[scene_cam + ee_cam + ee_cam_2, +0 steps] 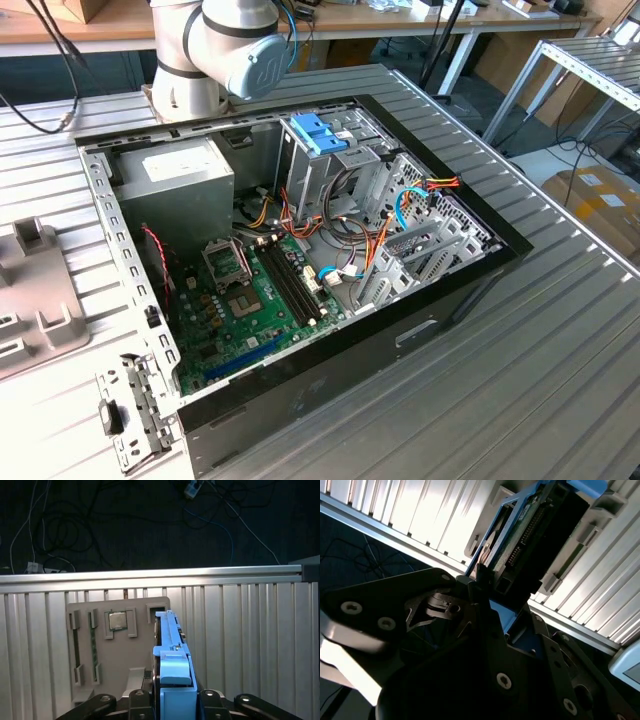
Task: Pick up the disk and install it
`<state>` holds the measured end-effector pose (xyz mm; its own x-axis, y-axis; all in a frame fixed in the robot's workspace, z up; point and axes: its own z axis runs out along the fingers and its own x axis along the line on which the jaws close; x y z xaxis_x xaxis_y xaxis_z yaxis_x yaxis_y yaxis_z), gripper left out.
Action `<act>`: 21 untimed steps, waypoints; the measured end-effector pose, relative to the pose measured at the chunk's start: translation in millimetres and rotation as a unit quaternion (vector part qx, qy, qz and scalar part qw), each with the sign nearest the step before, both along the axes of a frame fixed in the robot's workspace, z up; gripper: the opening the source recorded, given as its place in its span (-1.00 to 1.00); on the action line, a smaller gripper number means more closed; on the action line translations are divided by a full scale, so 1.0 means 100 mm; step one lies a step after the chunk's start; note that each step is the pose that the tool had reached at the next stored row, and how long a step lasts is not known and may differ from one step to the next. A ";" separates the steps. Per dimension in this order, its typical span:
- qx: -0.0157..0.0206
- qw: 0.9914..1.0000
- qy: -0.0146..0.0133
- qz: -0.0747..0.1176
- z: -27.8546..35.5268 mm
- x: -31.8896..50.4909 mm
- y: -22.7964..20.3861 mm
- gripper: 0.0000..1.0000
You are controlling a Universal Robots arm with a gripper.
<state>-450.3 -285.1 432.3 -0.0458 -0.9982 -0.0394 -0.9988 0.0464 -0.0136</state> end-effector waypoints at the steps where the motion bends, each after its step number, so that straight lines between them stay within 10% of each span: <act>1: 0.000 1.000 0.000 0.000 0.005 0.000 0.000 -0.26; 21: 0.000 1.000 0.000 0.000 0.126 0.000 0.000 -0.26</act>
